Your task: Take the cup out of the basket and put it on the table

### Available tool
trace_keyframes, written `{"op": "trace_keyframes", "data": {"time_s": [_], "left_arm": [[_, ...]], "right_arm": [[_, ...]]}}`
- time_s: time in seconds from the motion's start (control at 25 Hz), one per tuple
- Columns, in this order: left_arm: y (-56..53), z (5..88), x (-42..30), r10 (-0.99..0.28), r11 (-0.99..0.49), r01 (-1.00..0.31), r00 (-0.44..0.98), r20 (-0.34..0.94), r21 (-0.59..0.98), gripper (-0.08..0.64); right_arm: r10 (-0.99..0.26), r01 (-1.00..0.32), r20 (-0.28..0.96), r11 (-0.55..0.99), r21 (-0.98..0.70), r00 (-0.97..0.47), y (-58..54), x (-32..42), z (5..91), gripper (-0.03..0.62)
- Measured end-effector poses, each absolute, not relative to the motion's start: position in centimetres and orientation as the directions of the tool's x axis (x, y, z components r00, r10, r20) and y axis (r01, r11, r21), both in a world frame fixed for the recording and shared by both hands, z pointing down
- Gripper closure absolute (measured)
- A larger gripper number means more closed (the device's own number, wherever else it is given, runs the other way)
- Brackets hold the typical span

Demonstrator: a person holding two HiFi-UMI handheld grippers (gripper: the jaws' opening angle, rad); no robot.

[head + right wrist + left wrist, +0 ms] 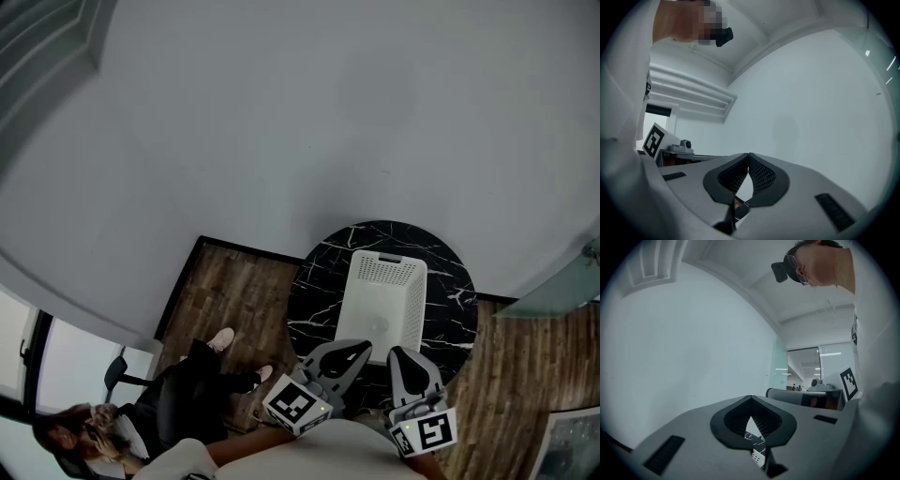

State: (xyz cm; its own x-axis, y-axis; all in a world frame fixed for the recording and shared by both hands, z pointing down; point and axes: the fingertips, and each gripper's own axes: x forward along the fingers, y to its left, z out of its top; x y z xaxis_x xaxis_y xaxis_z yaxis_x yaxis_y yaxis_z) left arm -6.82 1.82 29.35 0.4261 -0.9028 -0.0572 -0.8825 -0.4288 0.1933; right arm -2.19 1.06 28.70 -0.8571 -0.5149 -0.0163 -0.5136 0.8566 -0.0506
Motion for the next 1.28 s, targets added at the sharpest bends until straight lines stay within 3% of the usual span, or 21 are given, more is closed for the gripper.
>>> {"op": "trace_keyframes", "data": {"time_s": [0.56, 1.28], "left_arm": [[-2.3, 28.8, -4.2, -0.893, -0.448, -0.878, 0.45, -0.032, 0.169, 0.555], [-2.1, 35.2, -5.8, -0.913, -0.35, -0.898, 0.391, 0.119, 0.268, 0.555]], "right_arm": [[-0.521, -0.521, 0.002, 0.853, -0.04, -0.854, -2.9, 0.4, 28.6, 0.586], [-0.465, -0.485, 0.161, 0.865, -0.125, -0.871, -2.9, 0.0, 35.1, 0.586]]}}
